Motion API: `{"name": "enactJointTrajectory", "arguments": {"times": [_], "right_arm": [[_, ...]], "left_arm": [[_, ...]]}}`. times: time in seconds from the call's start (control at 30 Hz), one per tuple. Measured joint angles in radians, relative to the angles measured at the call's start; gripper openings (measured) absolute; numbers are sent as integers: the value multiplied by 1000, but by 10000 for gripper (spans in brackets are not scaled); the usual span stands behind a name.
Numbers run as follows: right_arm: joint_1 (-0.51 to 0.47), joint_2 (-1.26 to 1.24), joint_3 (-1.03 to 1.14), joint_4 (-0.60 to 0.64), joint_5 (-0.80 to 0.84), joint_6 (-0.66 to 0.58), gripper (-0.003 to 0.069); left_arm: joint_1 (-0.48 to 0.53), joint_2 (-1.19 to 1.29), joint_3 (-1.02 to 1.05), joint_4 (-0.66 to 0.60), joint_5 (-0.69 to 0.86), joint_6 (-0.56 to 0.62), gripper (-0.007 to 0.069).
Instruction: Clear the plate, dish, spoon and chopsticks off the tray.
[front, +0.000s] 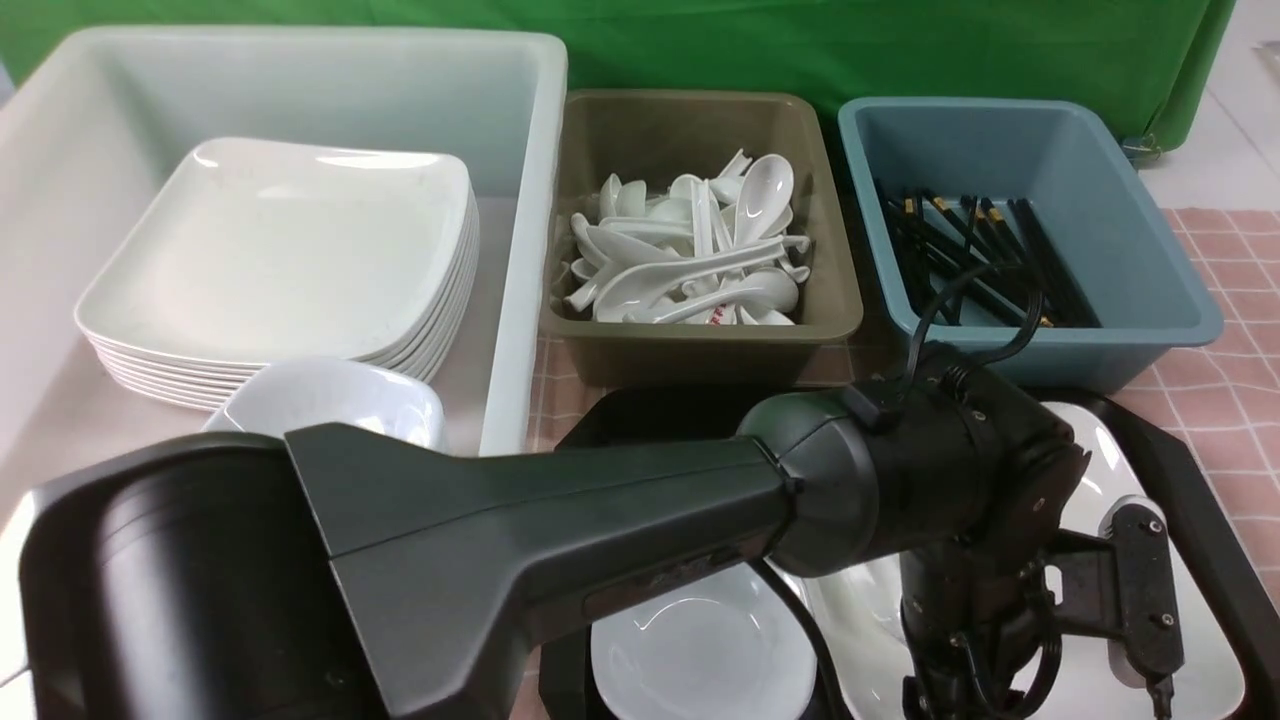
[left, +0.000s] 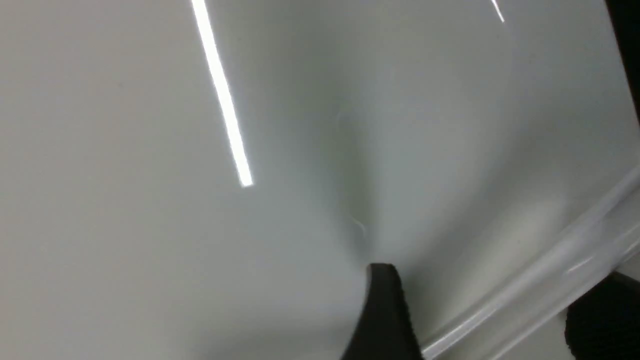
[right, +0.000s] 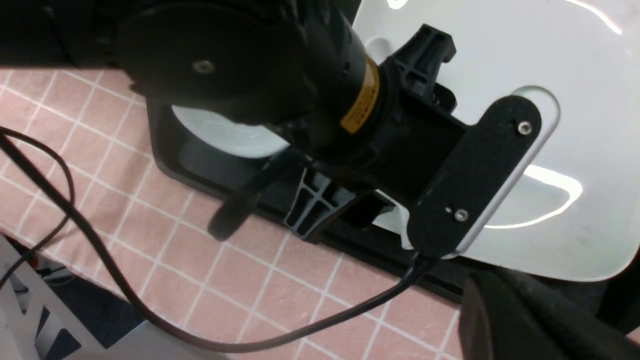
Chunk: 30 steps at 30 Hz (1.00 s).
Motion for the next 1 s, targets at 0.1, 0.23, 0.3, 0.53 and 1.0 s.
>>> {"name": "enactJointTrajectory", "arguments": {"times": [0.1,0.23,0.3,0.53,1.0], "right_arm": [[0,0,0,12,0,0,30],[0,0,0,29,0,0,30],[0,0,0,54,-1,0,30],[0,0,-28,123,-4,0,30],[0,8,-133,302,-340,-201,30]], "left_arm": [[0,2,-1,-1,0,-16,273],[0,1,-2,-1,1,-46,73],[0,-3,-2,0,0,-81,28],[38,-38,-114,34,57,-225,28],[403,-77,-422,-151,-11,-350,28]]}}
